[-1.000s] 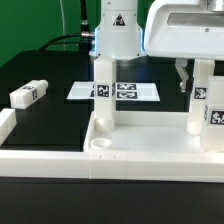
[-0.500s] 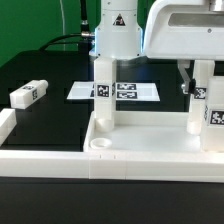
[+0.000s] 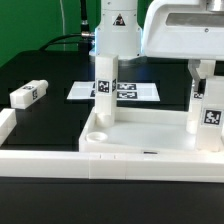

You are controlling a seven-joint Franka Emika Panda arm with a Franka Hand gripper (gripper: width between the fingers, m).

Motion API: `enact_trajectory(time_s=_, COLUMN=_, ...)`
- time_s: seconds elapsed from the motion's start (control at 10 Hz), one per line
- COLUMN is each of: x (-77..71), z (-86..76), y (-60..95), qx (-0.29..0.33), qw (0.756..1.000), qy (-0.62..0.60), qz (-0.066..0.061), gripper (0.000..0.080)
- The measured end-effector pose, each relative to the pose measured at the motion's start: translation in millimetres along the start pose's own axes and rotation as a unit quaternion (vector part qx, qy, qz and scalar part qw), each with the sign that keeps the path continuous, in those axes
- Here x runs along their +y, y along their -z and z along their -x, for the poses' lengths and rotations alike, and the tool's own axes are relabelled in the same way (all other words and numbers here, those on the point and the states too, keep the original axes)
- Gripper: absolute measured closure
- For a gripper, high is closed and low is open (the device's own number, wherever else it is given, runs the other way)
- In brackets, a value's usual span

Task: Assemble desk

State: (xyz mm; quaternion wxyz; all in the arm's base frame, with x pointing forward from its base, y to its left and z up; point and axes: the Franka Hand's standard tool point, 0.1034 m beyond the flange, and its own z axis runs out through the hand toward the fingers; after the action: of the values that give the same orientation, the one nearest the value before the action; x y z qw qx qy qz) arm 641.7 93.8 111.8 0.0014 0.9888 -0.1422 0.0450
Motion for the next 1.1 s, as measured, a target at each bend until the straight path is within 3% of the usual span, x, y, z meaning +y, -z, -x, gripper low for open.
enact_trajectory(time_s=0.6, x=20.8, z=-3.5, y=0.4, qx=-0.006, qw=0.993, qy=-0.12, qz=0.017, gripper=0.0509)
enact_trajectory(time_s=0.7, x=20.9, z=-3.6, y=0.3, qx=-0.006, qw=0.993, qy=-0.12, qz=0.017, gripper=0.0439)
enact_trajectory(time_s=0.8, x=20.7, z=-4.0, y=1.4, qx=-0.005, qw=0.993, qy=-0.12, qz=0.016, gripper=0.0254)
enact_trajectory(time_s=0.9, x=20.9, z=-3.8, y=12.9, qx=-0.005, qw=0.993, qy=-0.121, qz=0.011, gripper=0.0183)
enact_trajectory(time_s=1.0, x=27.2, z=0.6, y=23.4, qx=-0.006, qw=0.994, qy=-0.108, qz=0.006, gripper=0.0183)
enact_trajectory(time_s=1.1, x=44.5, z=7.5, y=35.5, qx=-0.008, qw=0.996, qy=-0.084, qz=0.001, gripper=0.0156)
